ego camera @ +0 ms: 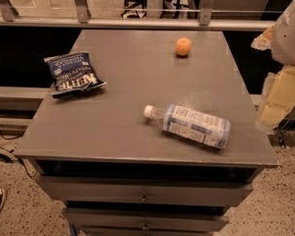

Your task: Move orange near blue plastic bottle

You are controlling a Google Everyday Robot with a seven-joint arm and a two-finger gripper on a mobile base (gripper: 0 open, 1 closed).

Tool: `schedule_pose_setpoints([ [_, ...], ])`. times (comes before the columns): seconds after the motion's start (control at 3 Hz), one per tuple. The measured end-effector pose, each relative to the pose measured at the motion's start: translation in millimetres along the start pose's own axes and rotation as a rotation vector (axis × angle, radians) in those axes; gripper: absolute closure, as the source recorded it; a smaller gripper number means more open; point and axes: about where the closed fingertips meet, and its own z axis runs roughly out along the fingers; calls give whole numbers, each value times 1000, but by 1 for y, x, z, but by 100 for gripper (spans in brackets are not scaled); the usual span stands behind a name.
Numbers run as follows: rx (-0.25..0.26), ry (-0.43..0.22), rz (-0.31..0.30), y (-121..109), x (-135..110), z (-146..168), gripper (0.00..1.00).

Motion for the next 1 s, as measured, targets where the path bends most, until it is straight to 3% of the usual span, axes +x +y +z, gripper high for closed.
schedule_pose_setpoints([
  [0.33,0,0,0,0,0,0,0],
  [0.67,36,-44,16,-25,-2,15,0],
  [1.0,80,-140,64,-70,-2,40,0],
])
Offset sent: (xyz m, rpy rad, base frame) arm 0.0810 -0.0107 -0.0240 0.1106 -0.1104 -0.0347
